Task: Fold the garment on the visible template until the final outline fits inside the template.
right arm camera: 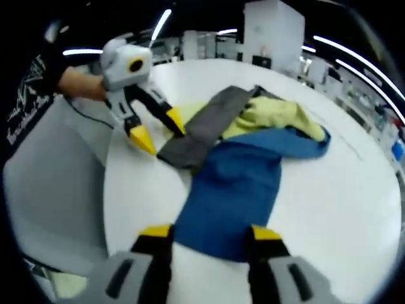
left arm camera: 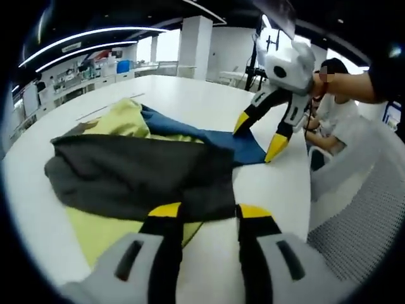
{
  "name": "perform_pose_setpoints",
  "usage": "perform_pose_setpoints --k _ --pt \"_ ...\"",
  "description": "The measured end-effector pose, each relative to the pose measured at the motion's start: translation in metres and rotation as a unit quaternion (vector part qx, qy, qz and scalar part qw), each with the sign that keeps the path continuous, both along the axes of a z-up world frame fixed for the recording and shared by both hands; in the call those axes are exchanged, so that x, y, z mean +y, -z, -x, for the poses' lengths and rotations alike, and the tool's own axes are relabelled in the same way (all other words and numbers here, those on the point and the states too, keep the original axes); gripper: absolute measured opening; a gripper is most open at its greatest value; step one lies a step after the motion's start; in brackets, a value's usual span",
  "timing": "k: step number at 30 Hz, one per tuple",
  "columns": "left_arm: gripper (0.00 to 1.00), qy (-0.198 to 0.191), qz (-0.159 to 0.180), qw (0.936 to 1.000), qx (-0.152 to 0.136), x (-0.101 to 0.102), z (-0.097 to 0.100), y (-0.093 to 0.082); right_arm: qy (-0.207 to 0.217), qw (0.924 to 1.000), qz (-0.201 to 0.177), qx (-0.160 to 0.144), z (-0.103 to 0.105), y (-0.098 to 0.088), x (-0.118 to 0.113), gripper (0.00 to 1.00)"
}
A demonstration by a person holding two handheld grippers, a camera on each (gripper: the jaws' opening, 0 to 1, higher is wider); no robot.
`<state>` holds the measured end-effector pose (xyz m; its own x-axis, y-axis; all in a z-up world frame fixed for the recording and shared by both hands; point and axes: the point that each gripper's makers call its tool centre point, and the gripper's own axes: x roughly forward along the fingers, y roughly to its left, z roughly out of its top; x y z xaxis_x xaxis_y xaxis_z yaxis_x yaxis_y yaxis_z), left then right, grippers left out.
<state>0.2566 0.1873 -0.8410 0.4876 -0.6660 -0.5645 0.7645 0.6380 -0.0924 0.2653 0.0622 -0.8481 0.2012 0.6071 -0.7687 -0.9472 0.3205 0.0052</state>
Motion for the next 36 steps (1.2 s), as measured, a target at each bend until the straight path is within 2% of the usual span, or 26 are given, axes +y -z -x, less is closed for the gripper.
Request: perform_pose_setpoints --k 3,7,10,13,15,18,21,29,33,36 --pt "0.28 0.0 -0.018 0.9997 -0.013 -0.001 -0.001 0.002 -0.003 1.0 0.002 -0.008 0.0 0.0 0.001 0.37" --pt "0.27 -0.002 -0.025 0.9996 -0.015 0.0 -0.003 0.002 -0.005 0.9999 0.001 -0.012 0.0 0.0 0.002 0.29" --pt "0.23 -0.018 -0.027 0.9993 -0.018 0.003 -0.007 0.002 -0.003 0.9999 -0.002 -0.016 -0.002 0.0 0.002 0.22" --pt "0.2 -0.025 -0.027 0.9992 -0.016 0.004 -0.008 0.003 0.0 0.9997 0.004 -0.024 -0.005 0.001 0.0 0.09" --pt "0.14 -0.032 -0.032 0.9988 -0.02 0.007 -0.011 0.003 0.004 0.9997 0.002 -0.025 -0.007 0.002 0.0 0.03" --pt "0.06 -0.043 -0.031 0.9985 -0.014 0.012 -0.015 0.004 0.007 0.9996 -0.001 -0.026 -0.009 0.002 0.001 0.01" --pt "0.03 -0.058 -0.018 0.9982 -0.001 0.013 -0.017 0.004 0.009 0.9997 -0.003 -0.024 -0.009 0.002 0.002 0.0" --pt "0.0 -0.069 -0.013 0.9975 0.013 0.011 -0.016 0.003 0.012 0.9997 -0.005 -0.021 -0.012 0.002 0.001 0.0" --pt "0.0 -0.07 -0.004 0.9975 -0.002 0.014 -0.016 -0.007 0.016 0.9996 -0.011 -0.019 -0.012 0.0 0.001 0.0" --pt "0.0 -0.08 0.012 0.9965 -0.02 0.019 -0.021 -0.022 0.028 0.9992 -0.027 -0.012 -0.013 -0.005 0.001 0.0"
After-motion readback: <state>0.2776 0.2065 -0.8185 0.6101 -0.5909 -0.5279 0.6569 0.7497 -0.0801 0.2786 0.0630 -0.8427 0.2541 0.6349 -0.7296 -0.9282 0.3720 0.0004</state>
